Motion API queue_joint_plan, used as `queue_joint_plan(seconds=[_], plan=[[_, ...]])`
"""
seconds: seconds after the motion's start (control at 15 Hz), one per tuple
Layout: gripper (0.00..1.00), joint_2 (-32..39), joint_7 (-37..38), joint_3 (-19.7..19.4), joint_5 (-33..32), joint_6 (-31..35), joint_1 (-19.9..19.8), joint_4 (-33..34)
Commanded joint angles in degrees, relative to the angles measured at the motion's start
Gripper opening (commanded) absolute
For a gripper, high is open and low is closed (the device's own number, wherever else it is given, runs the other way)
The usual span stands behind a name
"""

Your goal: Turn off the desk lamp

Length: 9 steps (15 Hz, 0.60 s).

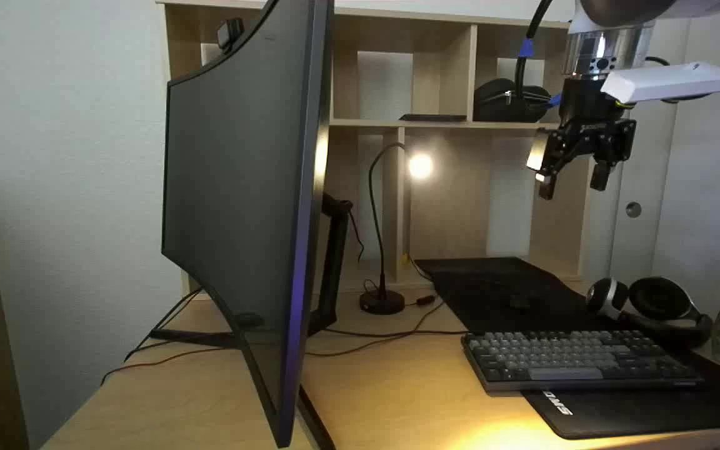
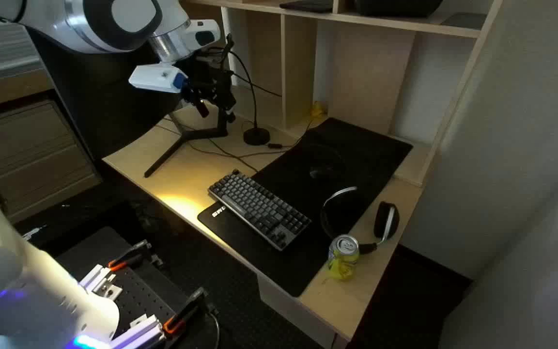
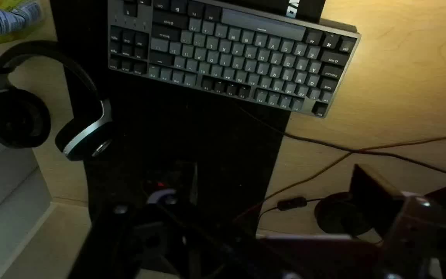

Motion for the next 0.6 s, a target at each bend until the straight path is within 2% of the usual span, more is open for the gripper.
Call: queue_joint_plan(seconds=[0.0,0.07,0.27,0.33,0.4,0.53], plan=[[1.0,0.01,0.07,-0.15,-0.08,-0.11,0.17,0.07],[1.0,-0.84,6.81,2.39,-2.82,-1.29,-2.56,-0.13],[1.0,-0.39,18.14,4.23,0.67,-3.44,-2.07,0.28],[1.0,4.21,22.55,6.44,2.1,-10.6,-1.45,11.27],[1.0,4.75,26.23,7.37,2.67,-12.04,-1.59,12.52],[1.0,6.85,34.78,10.01,2.53,-17.48,-2.07,19.49]])
